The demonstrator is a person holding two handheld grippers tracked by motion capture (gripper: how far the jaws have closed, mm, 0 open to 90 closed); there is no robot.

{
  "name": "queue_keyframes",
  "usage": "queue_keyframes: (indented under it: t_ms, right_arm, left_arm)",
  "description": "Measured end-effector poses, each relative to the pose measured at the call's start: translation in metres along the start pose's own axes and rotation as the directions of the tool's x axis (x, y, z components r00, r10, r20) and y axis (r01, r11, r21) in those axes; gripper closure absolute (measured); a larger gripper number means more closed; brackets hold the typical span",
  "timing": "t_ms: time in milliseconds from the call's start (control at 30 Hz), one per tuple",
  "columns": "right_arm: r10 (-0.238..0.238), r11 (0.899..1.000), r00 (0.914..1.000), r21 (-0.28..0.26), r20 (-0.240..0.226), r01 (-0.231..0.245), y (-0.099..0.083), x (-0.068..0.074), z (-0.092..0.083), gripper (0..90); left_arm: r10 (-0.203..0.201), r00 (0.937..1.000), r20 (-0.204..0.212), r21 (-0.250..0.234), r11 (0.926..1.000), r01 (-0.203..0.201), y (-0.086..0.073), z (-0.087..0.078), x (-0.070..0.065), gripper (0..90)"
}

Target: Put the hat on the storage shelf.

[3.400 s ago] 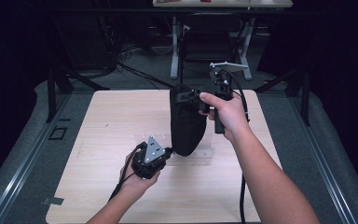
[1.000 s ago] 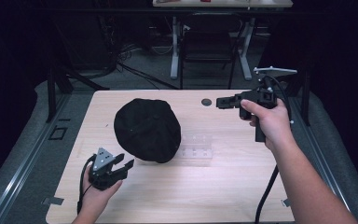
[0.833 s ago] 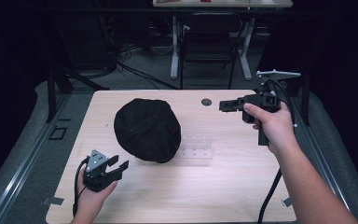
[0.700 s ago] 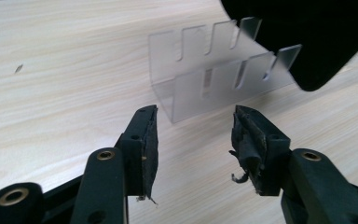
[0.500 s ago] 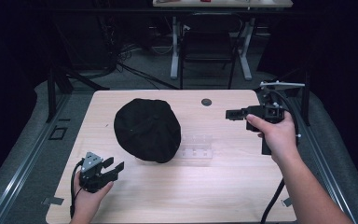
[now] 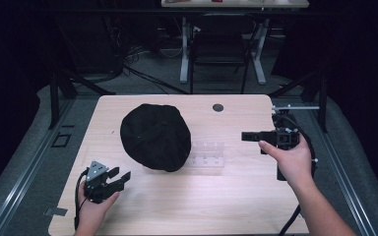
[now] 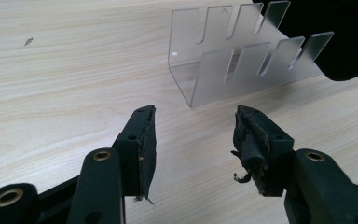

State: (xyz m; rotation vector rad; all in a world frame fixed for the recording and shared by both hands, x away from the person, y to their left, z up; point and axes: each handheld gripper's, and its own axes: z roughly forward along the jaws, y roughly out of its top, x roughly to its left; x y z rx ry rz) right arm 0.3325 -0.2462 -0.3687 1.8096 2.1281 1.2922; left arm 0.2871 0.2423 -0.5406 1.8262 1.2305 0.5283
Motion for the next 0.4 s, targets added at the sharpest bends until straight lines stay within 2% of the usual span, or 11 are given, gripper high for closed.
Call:
queue_keyframes:
  t_ms: [33,267,300,367,400]
  right_arm:
    - [-0.007,1.0,0.9998,-0.002,0.021,0.007,-0.006,-0.003,0.001,65.7]
    - [0.001,1.0,0.9991,-0.011,0.042,0.0,-0.028,-0.015,0.006,63.9]
    - [0.001,1.0,0.9989,-0.019,0.047,0.0,-0.031,-0.017,0.007,62.9]
    - [0.003,0.999,0.9983,-0.037,0.058,-0.001,-0.044,-0.023,0.009,59.4]
    - [0.003,0.999,0.9983,-0.037,0.058,-0.001,-0.044,-0.023,0.009,59.4]
  left_arm:
    - [0.004,1.0,0.003,-0.002,1.0,-0.004,0.0,0.001,-0.001,49.1]
    - [0.014,0.9999,0.007,0.006,0.9999,-0.015,0.0,0.001,-0.004,48.4]
    - [0.012,0.9999,0.004,-0.01,0.9999,-0.012,-0.001,0.002,-0.005,48.4]
    - [0.016,0.9998,0.012,-0.013,0.9998,-0.016,0.0,0.002,-0.007,47.5]
    - [0.016,0.9998,0.012,-0.013,0.9998,-0.016,0.0,0.002,-0.007,47.3]
